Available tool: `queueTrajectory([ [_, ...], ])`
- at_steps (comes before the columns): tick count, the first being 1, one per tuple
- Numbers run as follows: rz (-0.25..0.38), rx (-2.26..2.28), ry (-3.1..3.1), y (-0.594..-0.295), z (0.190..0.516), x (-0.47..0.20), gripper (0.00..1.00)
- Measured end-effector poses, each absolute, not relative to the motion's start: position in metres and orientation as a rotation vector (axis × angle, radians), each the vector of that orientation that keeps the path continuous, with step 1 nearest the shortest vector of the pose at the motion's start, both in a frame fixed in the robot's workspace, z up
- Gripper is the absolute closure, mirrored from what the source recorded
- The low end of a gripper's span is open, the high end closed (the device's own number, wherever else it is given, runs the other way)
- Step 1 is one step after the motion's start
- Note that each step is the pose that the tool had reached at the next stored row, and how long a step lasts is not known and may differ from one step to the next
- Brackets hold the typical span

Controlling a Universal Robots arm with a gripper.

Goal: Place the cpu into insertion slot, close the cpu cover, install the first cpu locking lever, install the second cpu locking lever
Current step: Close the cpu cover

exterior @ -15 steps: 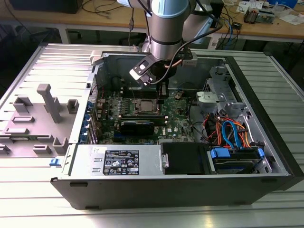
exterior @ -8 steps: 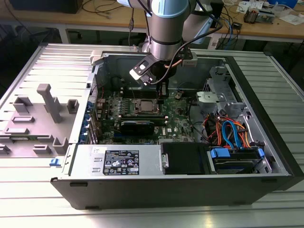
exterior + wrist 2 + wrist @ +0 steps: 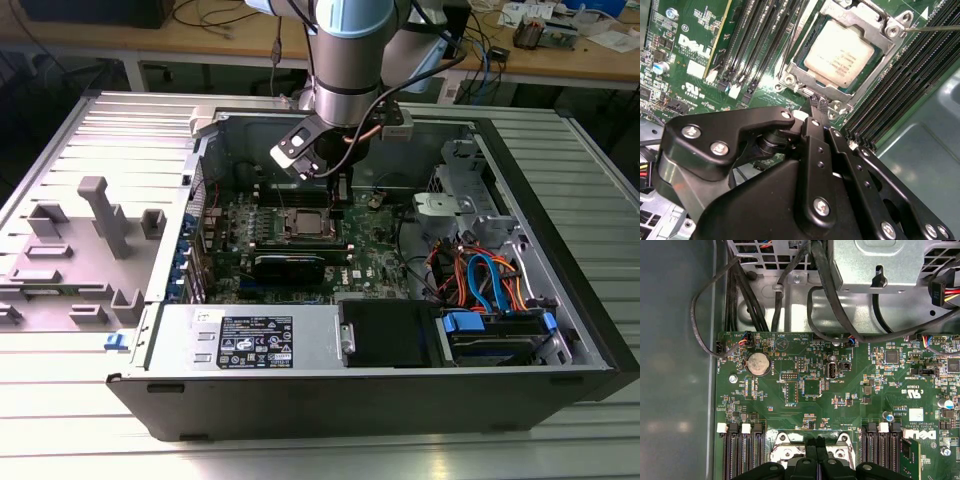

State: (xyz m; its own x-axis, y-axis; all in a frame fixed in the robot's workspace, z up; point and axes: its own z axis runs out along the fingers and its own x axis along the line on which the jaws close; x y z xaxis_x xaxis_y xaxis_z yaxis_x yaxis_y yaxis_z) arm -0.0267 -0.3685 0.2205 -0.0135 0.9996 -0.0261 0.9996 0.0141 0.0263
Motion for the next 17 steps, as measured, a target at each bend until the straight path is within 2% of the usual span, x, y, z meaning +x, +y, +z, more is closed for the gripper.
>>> queueTrajectory([
  [17, 0.008, 2.142, 2.252, -0.369, 0.216, -0.078, 0.88],
])
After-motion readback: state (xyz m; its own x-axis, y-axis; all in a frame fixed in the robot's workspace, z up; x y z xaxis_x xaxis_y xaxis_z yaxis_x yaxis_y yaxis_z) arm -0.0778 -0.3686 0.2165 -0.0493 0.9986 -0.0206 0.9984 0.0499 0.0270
